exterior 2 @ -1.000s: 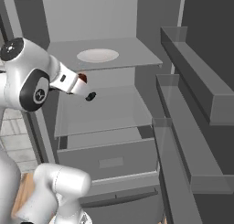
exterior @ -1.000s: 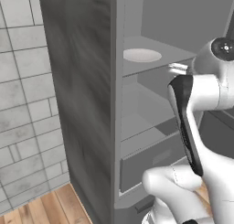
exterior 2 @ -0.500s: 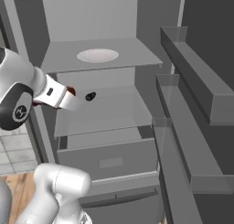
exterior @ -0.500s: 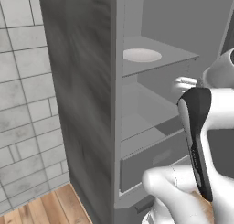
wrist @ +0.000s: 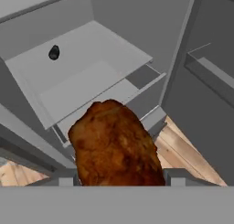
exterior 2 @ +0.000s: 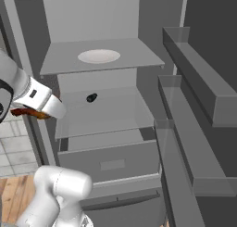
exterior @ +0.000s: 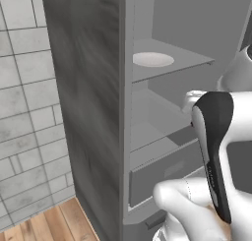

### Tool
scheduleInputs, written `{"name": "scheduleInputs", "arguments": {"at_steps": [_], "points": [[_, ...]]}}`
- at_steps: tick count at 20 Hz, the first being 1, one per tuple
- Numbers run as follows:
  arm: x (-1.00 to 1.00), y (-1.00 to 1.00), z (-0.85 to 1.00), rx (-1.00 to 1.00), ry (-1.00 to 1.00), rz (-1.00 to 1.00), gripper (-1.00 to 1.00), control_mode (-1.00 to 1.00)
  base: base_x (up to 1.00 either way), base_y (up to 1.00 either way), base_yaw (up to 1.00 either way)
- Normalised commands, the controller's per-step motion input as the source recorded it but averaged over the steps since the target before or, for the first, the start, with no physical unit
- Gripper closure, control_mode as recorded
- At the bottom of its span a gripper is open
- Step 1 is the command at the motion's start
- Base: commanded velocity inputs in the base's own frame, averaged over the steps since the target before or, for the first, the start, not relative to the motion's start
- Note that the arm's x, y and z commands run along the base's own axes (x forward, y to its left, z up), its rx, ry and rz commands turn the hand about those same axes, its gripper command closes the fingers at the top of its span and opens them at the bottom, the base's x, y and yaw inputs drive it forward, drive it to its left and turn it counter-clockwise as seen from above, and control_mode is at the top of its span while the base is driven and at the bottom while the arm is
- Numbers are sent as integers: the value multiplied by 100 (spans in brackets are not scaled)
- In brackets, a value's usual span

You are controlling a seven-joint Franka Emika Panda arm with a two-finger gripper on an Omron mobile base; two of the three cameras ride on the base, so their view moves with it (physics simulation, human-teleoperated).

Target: Retrieve the chicken drumstick from the fridge and place it on the saucepan with marinade on the stove.

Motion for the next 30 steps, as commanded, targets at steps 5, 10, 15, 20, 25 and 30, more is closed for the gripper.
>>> {"name": "scheduleInputs", "arguments": {"at_steps": [5,10,15,20,25,30], "points": [[-19,0,0,0,2,1,100,100,-51,0,1],[0,0,0,0,0,0,100,100,-100,5,0],[0,0,0,0,0,0,100,100,-100,52,0],[0,0,0,0,0,0,100,100,-43,90,-36],[0,0,0,0,0,0,100,100,-1,6,-99],[0,0,0,0,0,0,100,100,-3,0,-100]]}}
